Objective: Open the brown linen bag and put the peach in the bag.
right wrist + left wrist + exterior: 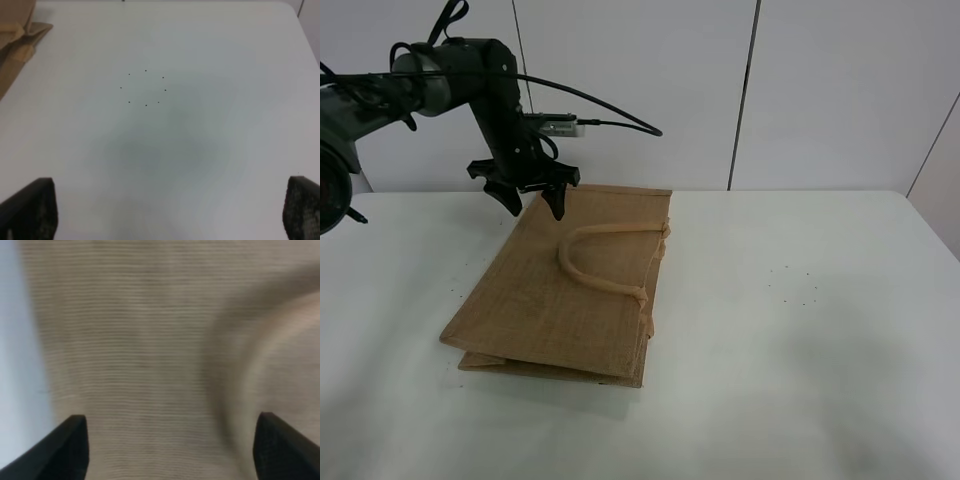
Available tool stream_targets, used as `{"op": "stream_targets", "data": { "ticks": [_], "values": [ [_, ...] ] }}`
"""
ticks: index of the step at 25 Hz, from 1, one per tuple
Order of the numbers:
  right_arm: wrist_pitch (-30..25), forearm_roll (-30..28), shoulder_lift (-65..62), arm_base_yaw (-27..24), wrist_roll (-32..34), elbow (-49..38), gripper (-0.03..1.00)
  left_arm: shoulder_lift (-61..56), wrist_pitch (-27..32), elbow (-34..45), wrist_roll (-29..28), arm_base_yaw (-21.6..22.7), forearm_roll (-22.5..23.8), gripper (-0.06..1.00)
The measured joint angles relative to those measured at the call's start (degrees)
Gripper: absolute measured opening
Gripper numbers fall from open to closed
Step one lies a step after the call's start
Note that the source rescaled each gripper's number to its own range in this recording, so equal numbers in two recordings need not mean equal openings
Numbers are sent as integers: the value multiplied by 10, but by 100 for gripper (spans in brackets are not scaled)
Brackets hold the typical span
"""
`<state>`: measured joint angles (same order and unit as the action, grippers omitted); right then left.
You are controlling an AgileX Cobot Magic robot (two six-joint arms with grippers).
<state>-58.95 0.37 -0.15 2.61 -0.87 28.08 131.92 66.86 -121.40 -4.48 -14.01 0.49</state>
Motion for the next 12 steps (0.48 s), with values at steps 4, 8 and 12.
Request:
{"op": "stream_targets", "data": {
  "ticks": [4, 8, 12],
  "values": [
    [0, 0, 0, 0, 0, 0, 100, 0, 0, 0, 13, 61, 5, 100],
    [0, 0, 0, 0, 0, 0, 100, 0, 0, 0, 15, 126, 13, 100],
    [0, 0, 0, 0, 0, 0, 100, 0, 0, 0, 15, 168, 2, 100]
  ]
}}
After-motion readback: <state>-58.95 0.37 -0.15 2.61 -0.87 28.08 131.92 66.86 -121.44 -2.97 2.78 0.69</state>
